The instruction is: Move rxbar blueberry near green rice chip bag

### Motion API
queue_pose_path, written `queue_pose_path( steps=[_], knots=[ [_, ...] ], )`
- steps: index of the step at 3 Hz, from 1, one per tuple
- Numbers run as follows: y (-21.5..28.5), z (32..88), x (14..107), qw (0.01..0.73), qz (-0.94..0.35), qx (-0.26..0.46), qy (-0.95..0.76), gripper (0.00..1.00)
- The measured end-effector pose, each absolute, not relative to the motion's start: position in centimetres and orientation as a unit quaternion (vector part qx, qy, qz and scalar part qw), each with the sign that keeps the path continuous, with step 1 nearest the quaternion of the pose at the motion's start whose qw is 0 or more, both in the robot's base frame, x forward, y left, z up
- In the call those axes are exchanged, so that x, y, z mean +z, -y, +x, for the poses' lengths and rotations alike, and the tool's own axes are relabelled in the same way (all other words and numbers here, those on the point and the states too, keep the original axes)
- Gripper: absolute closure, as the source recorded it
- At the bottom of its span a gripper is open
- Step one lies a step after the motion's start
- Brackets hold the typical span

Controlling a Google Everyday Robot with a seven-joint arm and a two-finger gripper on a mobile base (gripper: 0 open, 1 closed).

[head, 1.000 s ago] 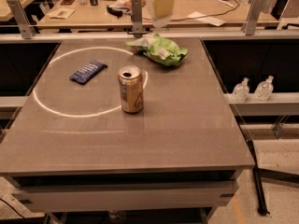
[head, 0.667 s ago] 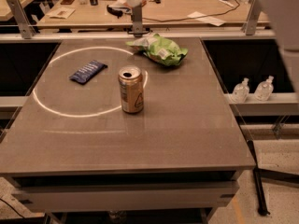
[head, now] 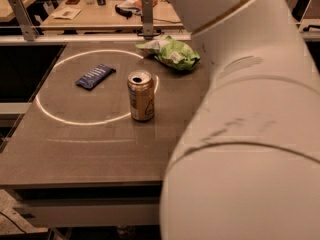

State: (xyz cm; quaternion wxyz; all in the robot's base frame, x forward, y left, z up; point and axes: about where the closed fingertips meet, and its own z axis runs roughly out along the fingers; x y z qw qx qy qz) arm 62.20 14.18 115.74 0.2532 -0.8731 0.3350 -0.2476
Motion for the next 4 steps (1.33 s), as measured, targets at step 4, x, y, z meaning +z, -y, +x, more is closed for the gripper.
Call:
queue_pose_path(
  steps=[4],
  knots=[
    [-10.3, 64.5, 103.6, 0.128, -0.916, -0.173, -0.340, 0.00]
  ],
)
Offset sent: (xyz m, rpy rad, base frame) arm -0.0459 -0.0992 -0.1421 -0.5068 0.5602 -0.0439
